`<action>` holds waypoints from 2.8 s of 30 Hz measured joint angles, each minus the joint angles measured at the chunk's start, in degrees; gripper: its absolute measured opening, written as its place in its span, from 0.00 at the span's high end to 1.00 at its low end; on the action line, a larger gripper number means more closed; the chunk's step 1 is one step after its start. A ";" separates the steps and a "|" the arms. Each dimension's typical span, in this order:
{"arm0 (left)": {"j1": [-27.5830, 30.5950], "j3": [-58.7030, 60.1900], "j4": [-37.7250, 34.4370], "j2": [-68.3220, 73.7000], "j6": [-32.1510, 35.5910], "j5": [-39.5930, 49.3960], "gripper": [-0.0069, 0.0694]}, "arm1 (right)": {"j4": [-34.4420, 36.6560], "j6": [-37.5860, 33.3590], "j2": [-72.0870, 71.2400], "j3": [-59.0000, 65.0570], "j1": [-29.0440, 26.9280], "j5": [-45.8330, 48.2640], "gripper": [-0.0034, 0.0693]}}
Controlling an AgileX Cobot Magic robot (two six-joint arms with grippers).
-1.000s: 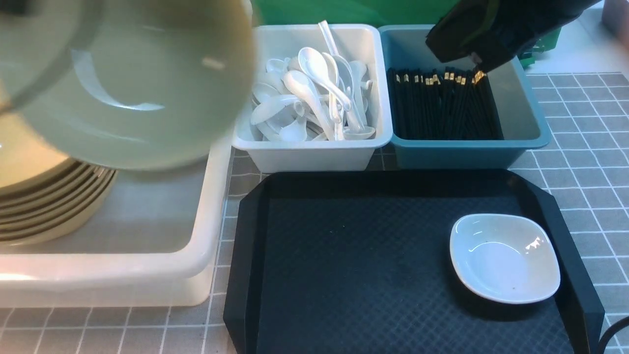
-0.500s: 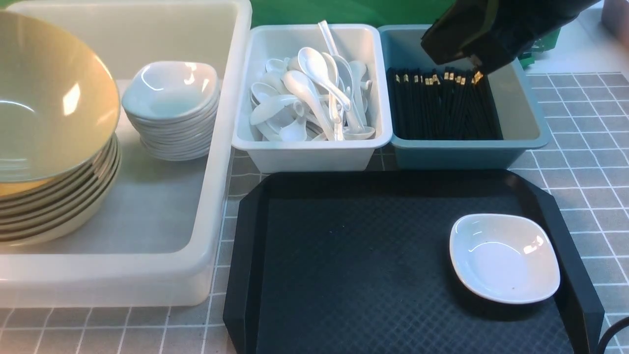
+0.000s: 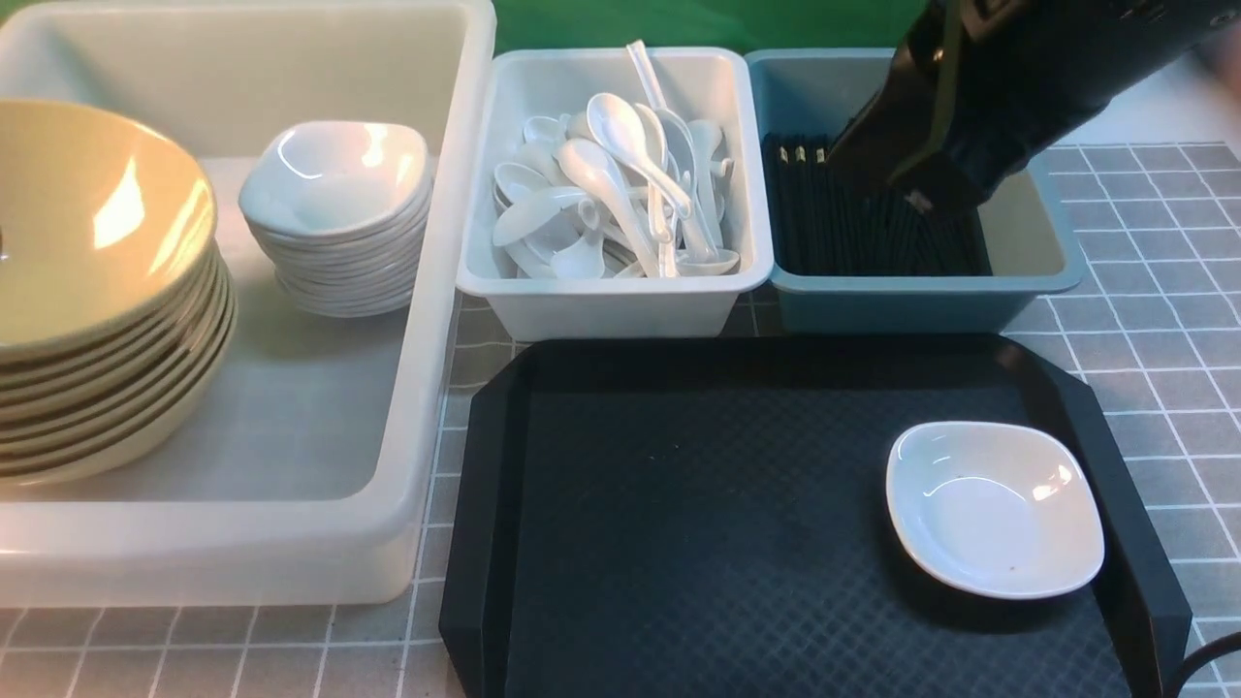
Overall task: On grey table put chopsticks spoon bowls plates into blue grey white boxes.
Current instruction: 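Place the tan bowl onto the bowl stack in the left bin with the left gripper, then grasp the small white bowl on the black tray by its rim with the left gripper, then place the white bowl into the white bin with the other dishes with the left gripper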
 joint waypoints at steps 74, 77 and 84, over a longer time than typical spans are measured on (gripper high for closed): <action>-81.23 -39.37 0.08 50.97 -17.64 0.77 0.86 | -15.30 26.76 -38.34 47.17 0.00 -0.25 0.85; -79.91 -40.43 5.31 46.55 -17.29 5.98 0.90 | -15.30 26.70 -38.34 47.17 0.00 -1.17 0.85; -72.24 -40.71 15.24 28.15 -17.34 14.90 0.91 | -12.44 23.76 -35.70 44.86 0.00 -5.72 0.85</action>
